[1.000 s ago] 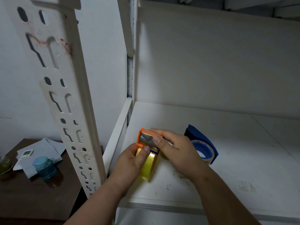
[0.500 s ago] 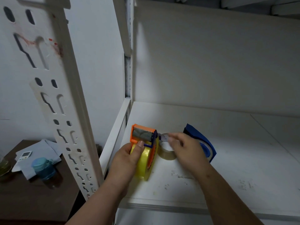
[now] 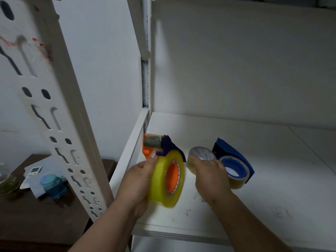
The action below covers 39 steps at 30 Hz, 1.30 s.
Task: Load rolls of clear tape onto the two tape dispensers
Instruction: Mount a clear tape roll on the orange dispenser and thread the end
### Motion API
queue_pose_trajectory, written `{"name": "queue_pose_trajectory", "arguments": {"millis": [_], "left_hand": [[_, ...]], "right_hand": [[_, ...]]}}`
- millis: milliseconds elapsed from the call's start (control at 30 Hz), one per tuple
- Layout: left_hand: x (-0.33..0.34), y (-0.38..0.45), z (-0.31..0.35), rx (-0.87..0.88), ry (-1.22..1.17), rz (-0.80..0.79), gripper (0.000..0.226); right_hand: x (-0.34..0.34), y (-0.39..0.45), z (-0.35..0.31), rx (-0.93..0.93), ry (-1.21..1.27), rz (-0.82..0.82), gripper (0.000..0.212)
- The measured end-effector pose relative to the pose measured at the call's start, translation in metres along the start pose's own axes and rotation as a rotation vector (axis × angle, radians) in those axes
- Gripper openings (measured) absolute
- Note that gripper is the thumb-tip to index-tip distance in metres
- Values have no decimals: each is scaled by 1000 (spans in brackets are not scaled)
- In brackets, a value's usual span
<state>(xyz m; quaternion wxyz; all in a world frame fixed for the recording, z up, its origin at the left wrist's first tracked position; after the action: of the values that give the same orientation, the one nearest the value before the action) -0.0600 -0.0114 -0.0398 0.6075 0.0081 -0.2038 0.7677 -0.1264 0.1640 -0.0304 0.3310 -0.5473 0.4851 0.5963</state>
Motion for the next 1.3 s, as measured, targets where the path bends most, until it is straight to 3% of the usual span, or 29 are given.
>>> {"name": "queue_pose_trajectory", "arguments": {"millis": [167,233,267,333,367,433,533,667,867,1000,1167,1300], "left_hand": [[16,6,-13,-146,-111,-74,46],[23,9,-17,-198,-171,-106,48],[26,10,-19,-225,-201,-121,46],[35,11,-22,-270,-247,-166,37],[38,11,-22,-285,-258,-183,33],[42,13,-22,-297,-252,-198,31],[39,19,-20,-291,-231,-190,31],[29,28,-18,-294,-134,-141,35],[-6,42,-5,-159,240,90,50],[-18,36,2,-71,351,213,78],[-8,29,12,48,541,219,51],[-1,32,6,99,737,159,45]], "right_hand": [[-5,11,35,87,41,58,50],[-24,9,33,108,360,198,35],[-30,6,31,143,606,186,34],[-25,1,13,201,1079,-74,31],[-21,-3,4,198,1194,-217,31],[-16,-6,-6,115,1156,-356,36],[-13,0,-1,37,864,-299,49],[-14,7,-8,-26,561,-191,50],[-6,13,-19,49,437,-149,38],[0,20,-21,111,365,-155,31],[3,31,-26,166,333,-137,31],[7,32,-27,156,333,-160,41]]}}
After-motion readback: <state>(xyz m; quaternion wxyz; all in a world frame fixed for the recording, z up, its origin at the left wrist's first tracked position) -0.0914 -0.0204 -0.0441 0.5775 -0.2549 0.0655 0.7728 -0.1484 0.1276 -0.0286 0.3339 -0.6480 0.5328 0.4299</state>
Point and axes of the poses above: each hand's wrist, its own y-axis towards the middle knuckle, its own x-axis out of the palm, z = x × y, the point moved 9 cm from there along y, towards the middle knuckle, and after that the axes turned 2 degrees about -x, right-handed, at the moved point
